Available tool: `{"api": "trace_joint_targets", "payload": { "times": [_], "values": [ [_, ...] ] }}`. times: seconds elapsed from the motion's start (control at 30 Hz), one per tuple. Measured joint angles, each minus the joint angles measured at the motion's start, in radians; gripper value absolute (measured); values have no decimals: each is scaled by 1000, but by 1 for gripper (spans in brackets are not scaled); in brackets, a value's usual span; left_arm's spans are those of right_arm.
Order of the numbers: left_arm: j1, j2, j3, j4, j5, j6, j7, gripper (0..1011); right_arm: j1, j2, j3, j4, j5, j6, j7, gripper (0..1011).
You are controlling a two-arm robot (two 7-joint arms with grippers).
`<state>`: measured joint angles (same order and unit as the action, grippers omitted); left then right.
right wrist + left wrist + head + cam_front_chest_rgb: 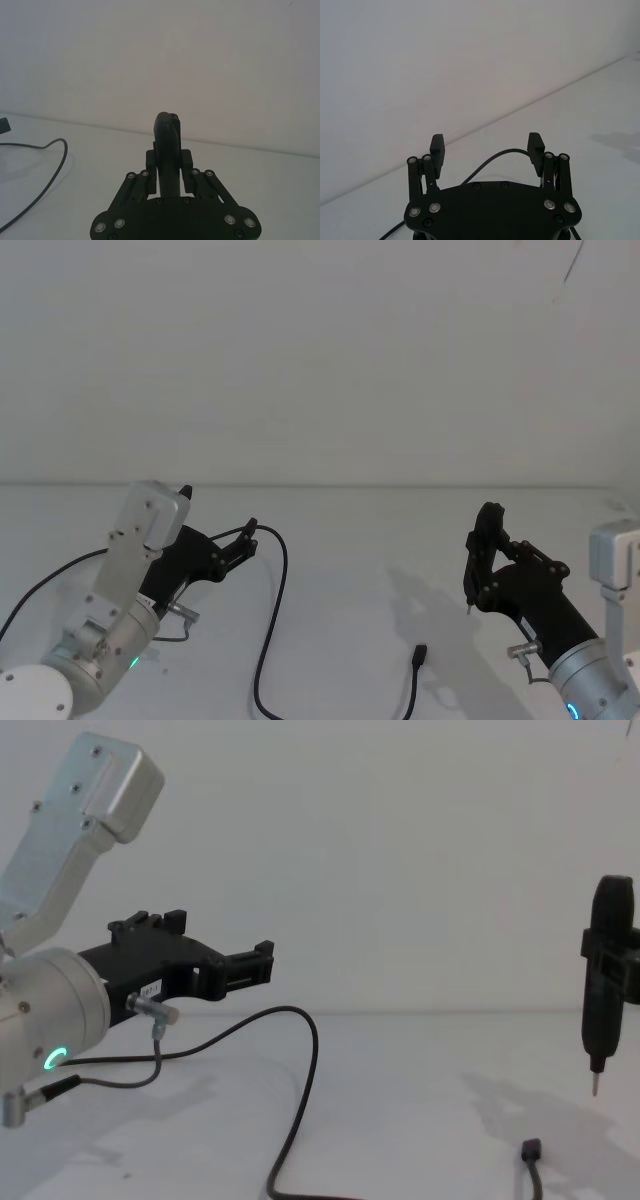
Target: Pick up the data cable with the one hand.
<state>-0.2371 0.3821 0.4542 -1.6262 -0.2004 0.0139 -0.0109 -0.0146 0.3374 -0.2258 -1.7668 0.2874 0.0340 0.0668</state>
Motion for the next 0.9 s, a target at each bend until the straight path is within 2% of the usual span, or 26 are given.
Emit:
{"api": "trace_joint_targets", "payload": {
  "times": [0.9],
  "values": [
    [0, 0, 0, 0, 0, 0, 0, 1001, 0, 0, 0, 0, 0, 0, 0, 284]
  ]
}}
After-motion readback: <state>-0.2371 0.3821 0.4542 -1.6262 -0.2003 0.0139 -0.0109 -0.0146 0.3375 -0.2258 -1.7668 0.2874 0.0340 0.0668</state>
